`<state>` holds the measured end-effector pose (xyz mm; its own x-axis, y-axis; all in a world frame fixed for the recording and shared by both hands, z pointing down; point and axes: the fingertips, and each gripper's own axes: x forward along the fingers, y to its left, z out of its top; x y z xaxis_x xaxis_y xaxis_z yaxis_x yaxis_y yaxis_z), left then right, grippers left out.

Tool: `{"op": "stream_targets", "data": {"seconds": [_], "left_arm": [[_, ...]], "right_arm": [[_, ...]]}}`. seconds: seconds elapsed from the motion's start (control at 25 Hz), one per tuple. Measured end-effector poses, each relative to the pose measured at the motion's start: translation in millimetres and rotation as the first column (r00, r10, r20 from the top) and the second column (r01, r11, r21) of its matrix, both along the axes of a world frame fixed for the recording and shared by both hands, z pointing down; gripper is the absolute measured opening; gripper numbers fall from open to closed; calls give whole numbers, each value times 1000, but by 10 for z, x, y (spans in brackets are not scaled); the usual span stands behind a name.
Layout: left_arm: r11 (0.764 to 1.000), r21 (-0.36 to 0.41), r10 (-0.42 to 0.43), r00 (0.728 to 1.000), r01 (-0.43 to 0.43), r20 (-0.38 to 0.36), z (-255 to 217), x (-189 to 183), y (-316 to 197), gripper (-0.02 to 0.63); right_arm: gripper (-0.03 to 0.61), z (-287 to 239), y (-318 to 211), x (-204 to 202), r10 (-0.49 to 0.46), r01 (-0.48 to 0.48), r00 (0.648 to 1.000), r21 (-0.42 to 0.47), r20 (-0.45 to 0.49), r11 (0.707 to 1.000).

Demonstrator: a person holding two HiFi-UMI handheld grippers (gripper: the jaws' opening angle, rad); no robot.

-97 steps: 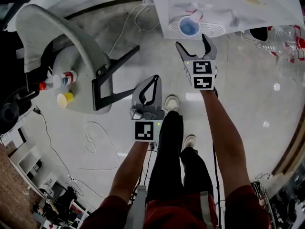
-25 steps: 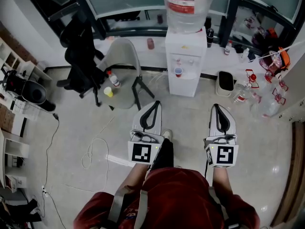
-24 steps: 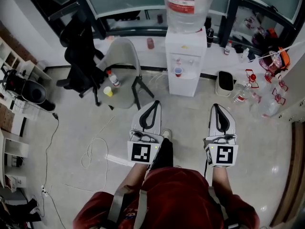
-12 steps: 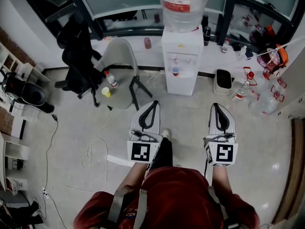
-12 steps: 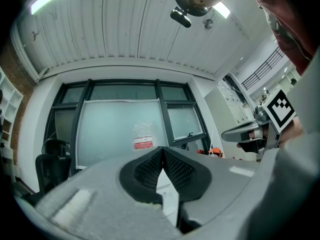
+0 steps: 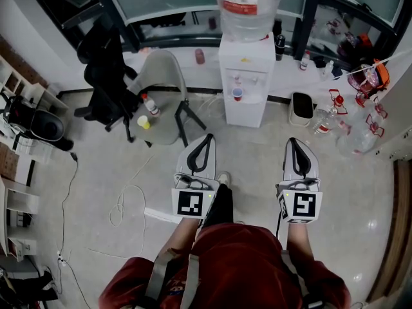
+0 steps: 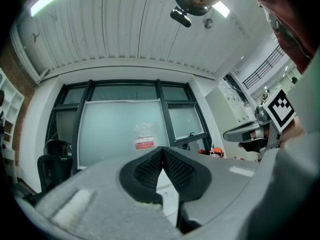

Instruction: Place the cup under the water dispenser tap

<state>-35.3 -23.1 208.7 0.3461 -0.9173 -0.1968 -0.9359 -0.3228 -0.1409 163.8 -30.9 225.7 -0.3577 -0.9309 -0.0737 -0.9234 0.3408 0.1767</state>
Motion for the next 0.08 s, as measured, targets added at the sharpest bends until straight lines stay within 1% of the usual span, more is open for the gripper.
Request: {"op": "stream_targets", "data": {"seconds": [0.08], "left_arm": [[1000, 1, -2, 1000, 2, -1, -5, -19, -4, 0]], "right_arm": [[2, -16, -6, -28, -3, 3, 1000, 5, -6, 1000]]}}
